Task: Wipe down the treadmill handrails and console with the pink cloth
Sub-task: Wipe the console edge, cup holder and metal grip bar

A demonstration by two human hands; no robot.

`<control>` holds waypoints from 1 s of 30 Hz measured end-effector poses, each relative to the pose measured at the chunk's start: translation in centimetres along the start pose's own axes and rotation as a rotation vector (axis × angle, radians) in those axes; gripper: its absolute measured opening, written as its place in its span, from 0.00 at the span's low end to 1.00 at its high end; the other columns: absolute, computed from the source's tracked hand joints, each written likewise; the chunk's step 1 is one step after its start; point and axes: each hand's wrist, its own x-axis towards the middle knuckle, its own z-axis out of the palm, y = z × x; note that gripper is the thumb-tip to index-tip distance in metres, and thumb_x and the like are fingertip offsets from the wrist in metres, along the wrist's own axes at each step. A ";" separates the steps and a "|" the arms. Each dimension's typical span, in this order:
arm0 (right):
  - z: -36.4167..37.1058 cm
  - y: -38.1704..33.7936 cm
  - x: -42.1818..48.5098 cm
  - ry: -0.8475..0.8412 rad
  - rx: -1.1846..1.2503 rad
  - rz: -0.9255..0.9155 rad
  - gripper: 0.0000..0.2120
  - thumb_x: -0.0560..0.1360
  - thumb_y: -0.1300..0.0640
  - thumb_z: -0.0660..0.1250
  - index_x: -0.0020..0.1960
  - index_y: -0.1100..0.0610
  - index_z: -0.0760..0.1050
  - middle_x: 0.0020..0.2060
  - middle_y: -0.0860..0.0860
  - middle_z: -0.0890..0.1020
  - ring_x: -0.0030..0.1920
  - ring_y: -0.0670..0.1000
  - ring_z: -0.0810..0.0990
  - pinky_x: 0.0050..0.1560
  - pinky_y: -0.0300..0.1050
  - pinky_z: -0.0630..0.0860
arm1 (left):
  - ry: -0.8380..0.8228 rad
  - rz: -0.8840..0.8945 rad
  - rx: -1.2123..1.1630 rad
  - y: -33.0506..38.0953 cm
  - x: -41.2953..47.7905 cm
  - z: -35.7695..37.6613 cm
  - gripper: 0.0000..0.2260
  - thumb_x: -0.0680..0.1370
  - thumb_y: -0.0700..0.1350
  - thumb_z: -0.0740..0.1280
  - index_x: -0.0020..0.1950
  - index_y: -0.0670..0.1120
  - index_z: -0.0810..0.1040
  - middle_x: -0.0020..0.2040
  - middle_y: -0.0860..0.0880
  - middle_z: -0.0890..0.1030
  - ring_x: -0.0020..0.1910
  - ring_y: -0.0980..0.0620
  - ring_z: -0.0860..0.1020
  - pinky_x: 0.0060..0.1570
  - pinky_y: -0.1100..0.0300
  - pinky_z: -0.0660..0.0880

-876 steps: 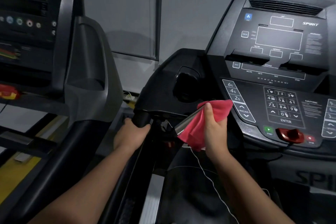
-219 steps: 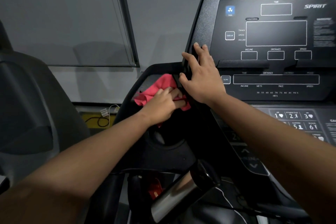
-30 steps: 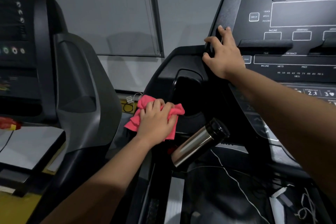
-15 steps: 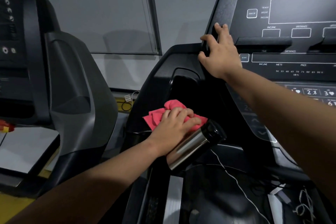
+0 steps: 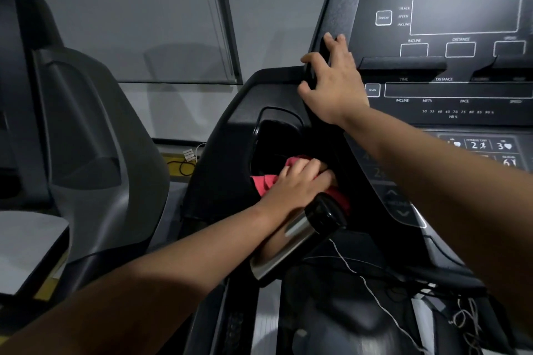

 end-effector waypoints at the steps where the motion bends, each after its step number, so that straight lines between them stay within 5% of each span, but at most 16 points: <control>1: 0.0 0.0 0.0 -0.001 0.003 0.001 0.21 0.75 0.51 0.61 0.67 0.53 0.69 0.76 0.57 0.53 0.77 0.57 0.44 0.75 0.52 0.49 | -0.004 -0.025 -0.012 0.1 0.0 -0.3 0.11 0.74 0.51 0.59 0.53 0.47 0.67 0.49 0.48 0.69 0.50 0.49 0.70 0.45 0.53 0.77; 3: -0.1 0.0 -0.1 0.001 0.003 0.005 0.21 0.75 0.51 0.61 0.67 0.53 0.69 0.77 0.57 0.53 0.77 0.57 0.44 0.75 0.52 0.49 | -0.057 -0.076 -0.105 -0.6 0.1 -0.4 0.13 0.77 0.46 0.62 0.59 0.43 0.71 0.58 0.45 0.69 0.59 0.46 0.67 0.58 0.50 0.69; 7: -0.1 -0.1 -0.1 0.005 -0.003 0.007 0.21 0.75 0.52 0.61 0.67 0.53 0.69 0.77 0.57 0.53 0.77 0.57 0.45 0.75 0.52 0.49 | -0.071 -0.189 -0.297 -1.4 1.5 -1.6 0.12 0.74 0.39 0.62 0.57 0.41 0.73 0.60 0.46 0.70 0.59 0.45 0.65 0.62 0.50 0.66; 14: -0.1 -0.2 0.0 -0.002 -0.005 0.009 0.21 0.75 0.51 0.61 0.67 0.53 0.69 0.76 0.57 0.53 0.77 0.57 0.45 0.75 0.51 0.48 | 0.122 -0.143 -0.291 -0.2 0.4 -1.2 0.04 0.73 0.41 0.64 0.44 0.41 0.74 0.40 0.49 0.70 0.44 0.47 0.67 0.47 0.46 0.72; 17: -0.1 -0.2 0.0 -0.008 -0.004 0.006 0.21 0.75 0.51 0.61 0.67 0.53 0.69 0.76 0.57 0.53 0.77 0.57 0.44 0.76 0.51 0.47 | -0.053 -0.091 -0.241 -1.0 0.0 0.1 0.14 0.74 0.49 0.59 0.50 0.41 0.78 0.47 0.44 0.76 0.50 0.45 0.70 0.52 0.47 0.70; 20: -0.3 -0.1 -0.1 -0.008 0.016 0.012 0.21 0.75 0.51 0.61 0.67 0.52 0.69 0.77 0.56 0.52 0.77 0.56 0.44 0.75 0.51 0.49 | -0.163 -0.051 -0.269 -1.4 -1.2 0.3 0.10 0.78 0.50 0.60 0.56 0.50 0.76 0.57 0.50 0.76 0.57 0.53 0.70 0.61 0.47 0.69; 22: -0.4 0.0 -0.1 -0.006 0.026 0.015 0.21 0.75 0.51 0.61 0.67 0.51 0.69 0.77 0.55 0.52 0.77 0.55 0.44 0.75 0.50 0.51 | -0.119 0.014 -0.272 -1.1 -2.7 -1.3 0.12 0.82 0.47 0.57 0.62 0.52 0.75 0.62 0.52 0.73 0.61 0.58 0.67 0.63 0.66 0.64; 24: -0.4 0.0 -0.1 -0.015 0.033 0.014 0.21 0.75 0.51 0.61 0.67 0.51 0.69 0.77 0.55 0.52 0.77 0.55 0.44 0.74 0.50 0.52 | -0.136 0.035 -0.268 -1.3 -4.0 -2.2 0.14 0.83 0.48 0.54 0.67 0.56 0.72 0.61 0.56 0.70 0.62 0.59 0.65 0.60 0.73 0.60; 28: -0.5 0.0 -0.2 -0.021 0.046 0.016 0.20 0.75 0.51 0.62 0.67 0.51 0.69 0.77 0.54 0.51 0.77 0.54 0.43 0.73 0.49 0.53 | -0.239 0.048 -0.192 -1.9 -5.7 -3.2 0.20 0.81 0.46 0.58 0.73 0.58 0.62 0.61 0.57 0.63 0.59 0.57 0.60 0.65 0.64 0.61; 30: -0.5 0.1 -0.1 -0.021 0.045 0.015 0.21 0.75 0.51 0.61 0.67 0.51 0.69 0.77 0.55 0.51 0.77 0.55 0.43 0.74 0.50 0.51 | -0.148 0.119 -0.061 -1.7 -5.2 -3.7 0.19 0.79 0.42 0.60 0.69 0.53 0.70 0.58 0.58 0.62 0.53 0.60 0.59 0.60 0.64 0.63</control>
